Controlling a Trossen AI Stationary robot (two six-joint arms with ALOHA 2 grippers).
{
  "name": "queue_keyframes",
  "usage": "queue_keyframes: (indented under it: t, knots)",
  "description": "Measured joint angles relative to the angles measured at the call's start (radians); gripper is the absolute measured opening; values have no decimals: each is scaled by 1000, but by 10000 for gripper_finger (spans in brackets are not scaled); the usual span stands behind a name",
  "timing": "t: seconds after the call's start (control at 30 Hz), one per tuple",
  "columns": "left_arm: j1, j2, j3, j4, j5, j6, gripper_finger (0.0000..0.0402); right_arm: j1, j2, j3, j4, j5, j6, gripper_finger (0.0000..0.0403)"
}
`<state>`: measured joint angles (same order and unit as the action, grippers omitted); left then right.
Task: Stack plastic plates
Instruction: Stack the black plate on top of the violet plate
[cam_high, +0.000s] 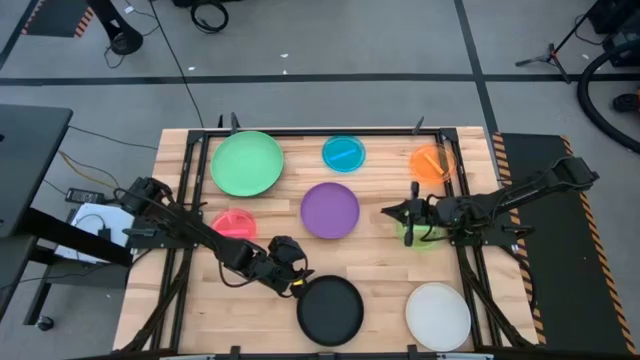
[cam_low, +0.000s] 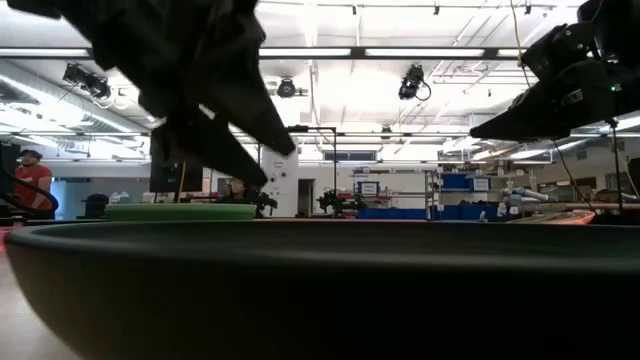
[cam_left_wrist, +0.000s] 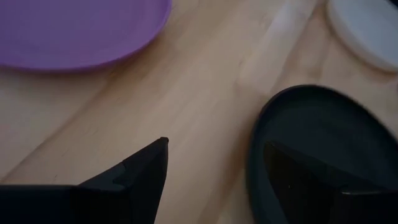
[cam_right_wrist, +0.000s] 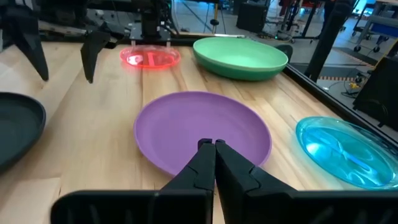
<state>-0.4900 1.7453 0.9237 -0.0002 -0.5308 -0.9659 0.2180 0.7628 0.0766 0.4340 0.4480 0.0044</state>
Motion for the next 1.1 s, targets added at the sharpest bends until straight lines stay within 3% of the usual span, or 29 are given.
queue_keyframes:
  t: [0.3, 1.1]
  knots:
    - [-4, 123, -1, 94, 4, -17, 266, -5, 126, 2, 172, 4, -8, 14]
    - [-94, 123, 0, 133, -2, -16, 266, -51, 339, 87, 260, -28, -59, 18]
